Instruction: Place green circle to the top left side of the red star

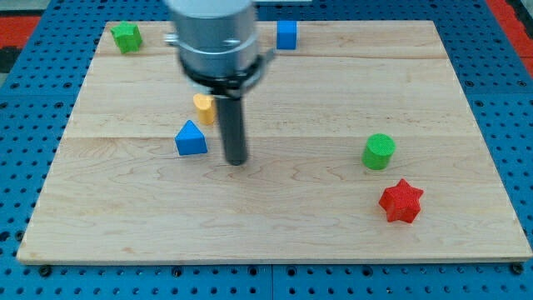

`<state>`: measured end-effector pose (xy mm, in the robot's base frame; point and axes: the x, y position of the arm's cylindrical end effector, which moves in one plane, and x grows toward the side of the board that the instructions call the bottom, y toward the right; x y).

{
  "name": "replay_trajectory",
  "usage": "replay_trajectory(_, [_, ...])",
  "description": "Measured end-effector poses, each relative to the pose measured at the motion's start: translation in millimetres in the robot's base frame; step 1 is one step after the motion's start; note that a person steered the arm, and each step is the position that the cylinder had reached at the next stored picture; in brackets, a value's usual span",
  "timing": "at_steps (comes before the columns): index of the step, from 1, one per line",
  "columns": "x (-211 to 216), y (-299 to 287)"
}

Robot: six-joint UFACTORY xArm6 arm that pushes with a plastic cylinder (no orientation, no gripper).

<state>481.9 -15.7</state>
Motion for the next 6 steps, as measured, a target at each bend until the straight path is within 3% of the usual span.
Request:
replay_trajectory(2, [-56.7,140.2])
replay_trajectory(3, [-47.4,207.4])
replay_trajectory(4, [-1.0,207.8])
replay_trajectory(6, [7.5,117.4])
